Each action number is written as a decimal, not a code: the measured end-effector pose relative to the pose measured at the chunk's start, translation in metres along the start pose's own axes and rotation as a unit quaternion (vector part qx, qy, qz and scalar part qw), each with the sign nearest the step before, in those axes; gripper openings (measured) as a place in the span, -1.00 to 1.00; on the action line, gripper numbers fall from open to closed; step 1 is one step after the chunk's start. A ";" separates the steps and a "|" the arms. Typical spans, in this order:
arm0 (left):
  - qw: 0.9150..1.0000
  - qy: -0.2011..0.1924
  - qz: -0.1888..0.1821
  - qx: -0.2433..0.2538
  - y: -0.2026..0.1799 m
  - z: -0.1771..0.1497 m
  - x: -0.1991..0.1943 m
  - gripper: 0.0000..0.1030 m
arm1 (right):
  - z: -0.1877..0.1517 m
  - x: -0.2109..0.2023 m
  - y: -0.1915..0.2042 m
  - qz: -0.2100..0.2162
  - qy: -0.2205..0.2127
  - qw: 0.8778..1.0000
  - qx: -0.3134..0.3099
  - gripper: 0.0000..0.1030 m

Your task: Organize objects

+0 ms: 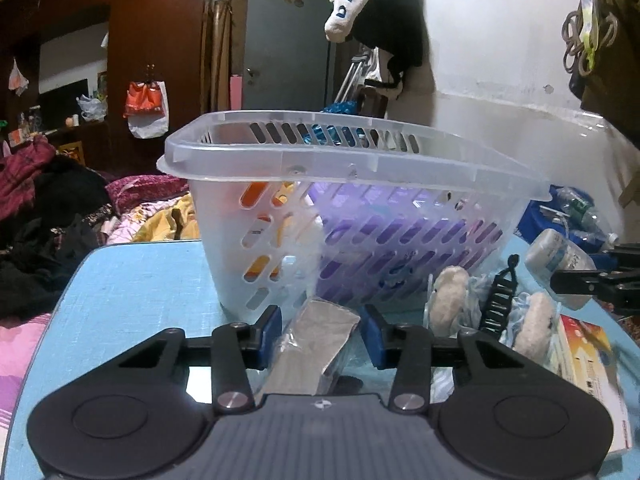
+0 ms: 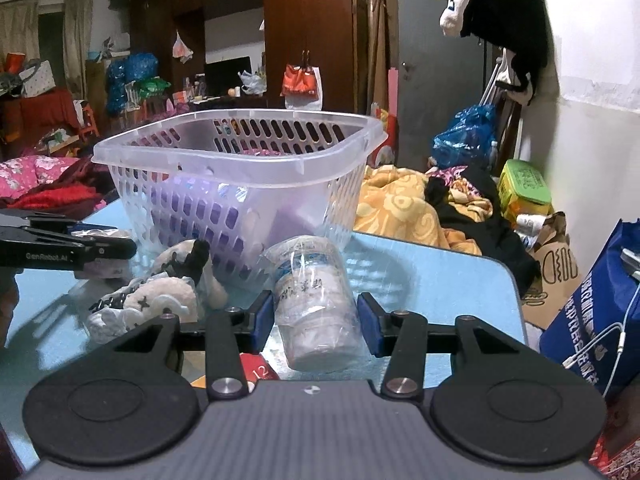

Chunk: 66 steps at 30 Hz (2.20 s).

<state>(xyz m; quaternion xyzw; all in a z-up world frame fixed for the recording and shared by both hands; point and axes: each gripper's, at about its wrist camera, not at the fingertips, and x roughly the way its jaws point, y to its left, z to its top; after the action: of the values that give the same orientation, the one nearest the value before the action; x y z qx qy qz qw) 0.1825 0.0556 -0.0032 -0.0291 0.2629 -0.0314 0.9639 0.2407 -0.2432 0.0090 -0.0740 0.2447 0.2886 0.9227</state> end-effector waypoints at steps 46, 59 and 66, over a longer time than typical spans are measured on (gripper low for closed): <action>0.995 -0.074 0.050 -0.053 0.007 0.126 0.007 0.64 | 0.108 0.023 0.050 -0.075 -0.065 0.995 -0.008 0.92; 0.998 -0.059 -0.035 -0.007 -0.028 0.004 -0.053 0.72 | -0.002 -0.045 0.033 0.005 -0.074 0.997 0.030 1.00; 0.998 -0.037 -0.038 -0.033 -0.022 0.006 -0.030 0.71 | -0.005 -0.039 0.046 0.017 -0.070 0.997 0.007 1.00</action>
<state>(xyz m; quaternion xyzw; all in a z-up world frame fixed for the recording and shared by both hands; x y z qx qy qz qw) 0.1588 0.0367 0.0189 -0.0722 0.2265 -0.0581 0.9696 0.1850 -0.2264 0.0238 -0.0428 0.1829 0.3071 0.9329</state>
